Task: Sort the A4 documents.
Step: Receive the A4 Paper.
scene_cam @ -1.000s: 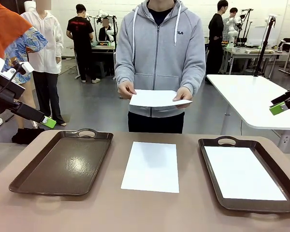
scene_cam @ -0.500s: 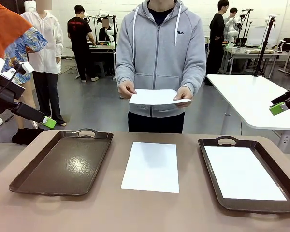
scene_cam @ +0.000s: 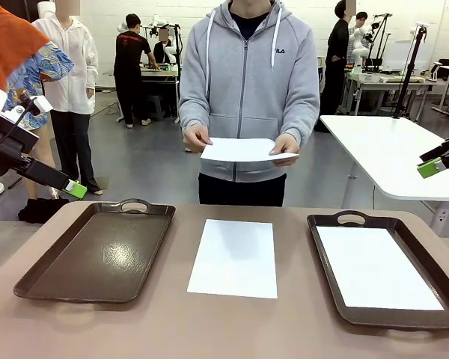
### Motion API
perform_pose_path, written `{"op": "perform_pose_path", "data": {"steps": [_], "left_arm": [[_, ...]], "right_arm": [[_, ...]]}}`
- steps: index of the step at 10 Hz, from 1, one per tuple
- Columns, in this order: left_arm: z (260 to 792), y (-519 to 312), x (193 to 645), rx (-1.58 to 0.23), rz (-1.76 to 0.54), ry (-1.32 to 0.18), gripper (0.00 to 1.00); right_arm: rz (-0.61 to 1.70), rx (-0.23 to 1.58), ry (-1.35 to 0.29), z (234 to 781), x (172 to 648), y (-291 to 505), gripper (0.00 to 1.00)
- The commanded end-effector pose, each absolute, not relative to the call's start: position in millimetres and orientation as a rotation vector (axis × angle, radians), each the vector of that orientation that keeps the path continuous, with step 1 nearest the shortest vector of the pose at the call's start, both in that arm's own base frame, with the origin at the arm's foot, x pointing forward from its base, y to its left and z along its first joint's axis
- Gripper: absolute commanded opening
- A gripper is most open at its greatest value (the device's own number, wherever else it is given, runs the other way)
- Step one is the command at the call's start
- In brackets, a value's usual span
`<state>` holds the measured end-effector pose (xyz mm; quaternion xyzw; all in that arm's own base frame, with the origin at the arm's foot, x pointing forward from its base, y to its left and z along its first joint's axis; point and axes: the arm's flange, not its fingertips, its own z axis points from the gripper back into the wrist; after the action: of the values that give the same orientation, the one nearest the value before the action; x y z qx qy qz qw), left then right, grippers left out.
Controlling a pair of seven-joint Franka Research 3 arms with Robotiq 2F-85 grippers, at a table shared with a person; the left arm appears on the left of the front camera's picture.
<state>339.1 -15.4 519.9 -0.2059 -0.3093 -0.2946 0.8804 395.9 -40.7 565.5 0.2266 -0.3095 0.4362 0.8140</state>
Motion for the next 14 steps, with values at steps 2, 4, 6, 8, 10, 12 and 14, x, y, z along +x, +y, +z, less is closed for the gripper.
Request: {"op": "perform_pose_path", "data": {"steps": [2,4,6,8,10,12,14], "left_arm": [[518.6,-14.1,339.8,-0.444,-0.625,-0.646,1.00],[518.6,-14.1,339.8,-0.444,-0.625,-0.646,1.00],[518.6,-14.1,339.8,-0.444,-0.625,-0.646,1.00],[518.6,-14.1,339.8,-0.444,-0.625,-0.646,1.00],[518.6,-14.1,339.8,-0.444,-0.625,-0.646,1.00],[518.6,-14.1,339.8,-0.444,-0.625,-0.646,1.00],[518.6,-14.1,339.8,-0.444,-0.625,-0.646,1.00]], "right_arm": [[0.928,0.484,-0.659,565.2,395.8,-40.7,1.00],[0.928,0.484,-0.659,565.2,395.8,-40.7,1.00],[0.928,0.484,-0.659,565.2,395.8,-40.7,1.00],[0.928,0.484,-0.659,565.2,395.8,-40.7,1.00],[0.928,0.484,-0.659,565.2,395.8,-40.7,1.00],[0.928,0.484,-0.659,565.2,395.8,-40.7,1.00],[0.928,0.484,-0.659,565.2,395.8,-40.7,1.00]]}}
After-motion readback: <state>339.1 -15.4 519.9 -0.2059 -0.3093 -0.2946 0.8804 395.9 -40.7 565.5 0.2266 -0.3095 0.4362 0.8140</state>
